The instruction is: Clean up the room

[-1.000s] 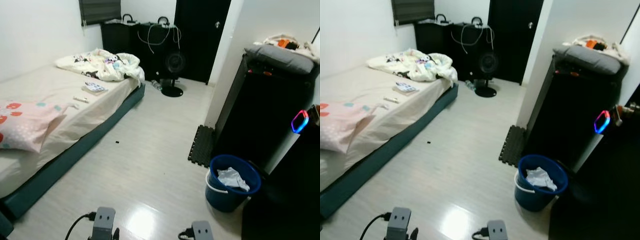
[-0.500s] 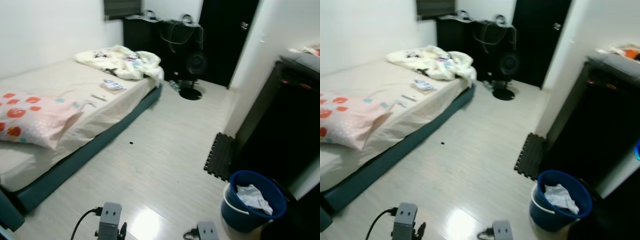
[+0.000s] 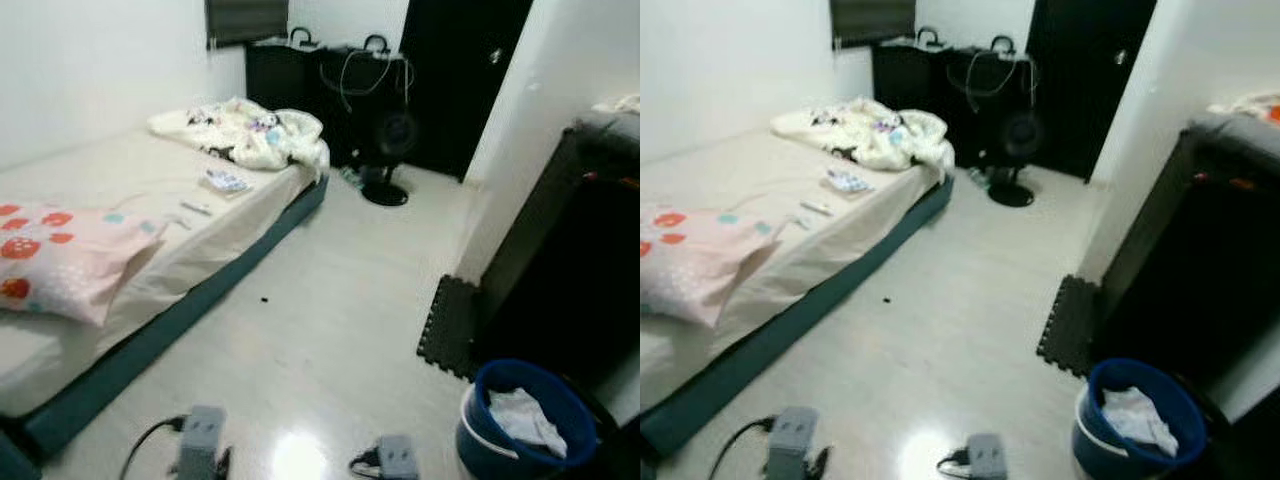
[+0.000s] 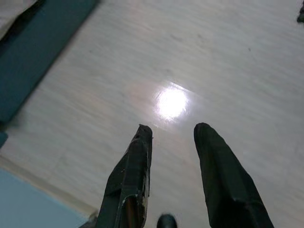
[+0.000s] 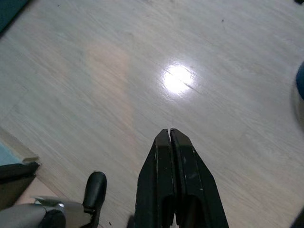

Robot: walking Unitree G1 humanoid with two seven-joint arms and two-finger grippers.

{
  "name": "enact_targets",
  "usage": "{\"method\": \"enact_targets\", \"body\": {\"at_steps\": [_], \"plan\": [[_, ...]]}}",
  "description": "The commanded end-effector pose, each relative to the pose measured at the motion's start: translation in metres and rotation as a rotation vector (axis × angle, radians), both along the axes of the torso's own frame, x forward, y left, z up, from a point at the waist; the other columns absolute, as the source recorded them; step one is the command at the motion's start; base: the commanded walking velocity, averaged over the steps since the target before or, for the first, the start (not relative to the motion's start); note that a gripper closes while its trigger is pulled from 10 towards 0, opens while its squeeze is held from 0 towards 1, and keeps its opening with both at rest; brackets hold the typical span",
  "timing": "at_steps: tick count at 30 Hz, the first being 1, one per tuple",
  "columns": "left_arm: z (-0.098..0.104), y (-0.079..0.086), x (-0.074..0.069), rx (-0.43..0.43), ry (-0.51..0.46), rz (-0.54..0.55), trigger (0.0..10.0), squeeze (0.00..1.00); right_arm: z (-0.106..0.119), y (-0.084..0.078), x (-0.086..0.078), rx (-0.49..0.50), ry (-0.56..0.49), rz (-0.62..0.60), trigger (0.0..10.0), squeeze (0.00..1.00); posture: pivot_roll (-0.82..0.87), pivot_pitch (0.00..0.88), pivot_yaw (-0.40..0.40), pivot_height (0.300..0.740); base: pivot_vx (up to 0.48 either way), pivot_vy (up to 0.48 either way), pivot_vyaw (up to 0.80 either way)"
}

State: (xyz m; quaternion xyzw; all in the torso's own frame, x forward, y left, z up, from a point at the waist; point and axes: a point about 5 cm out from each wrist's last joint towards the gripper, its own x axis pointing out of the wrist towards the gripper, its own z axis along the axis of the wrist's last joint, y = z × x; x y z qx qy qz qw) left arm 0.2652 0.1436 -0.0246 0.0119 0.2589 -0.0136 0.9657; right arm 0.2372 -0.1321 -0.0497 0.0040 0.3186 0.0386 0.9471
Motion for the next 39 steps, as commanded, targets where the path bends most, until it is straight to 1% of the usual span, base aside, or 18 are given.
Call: {"method": "enact_targets", "body": {"at_steps": [1, 21, 39], "plan": [[-0.0046, -0.0031, -0.0045, -0.010, 0.028, -0.005, 10.0, 0.00, -0.0017, -0.0025, -0.0019, -0.001, 0.013, -0.015, 10.0, 0.00, 0.02, 0.006, 0.036, 0.740, 0.259, 0.000, 0.00], [-0.0028, -0.0057, -0.0023, -0.021, 0.020, 0.001, 10.0, 0.00, -0.0001, -0.0033, 0.0007, -0.003, 0.008, -0.014, 10.0, 0.00, 0.02, 0.006, 0.034, 0.740, 0.261, 0.000, 0.00], [-0.0012, -0.0047, -0.0004, -0.023, 0.014, -0.001, 10.0, 0.00, 0.0001, -0.0015, 0.0012, 0.001, 0.008, -0.015, 10.0, 0.00, 0.03, 0.010, 0.038, 0.740, 0.262, 0.000, 0.00]]}}
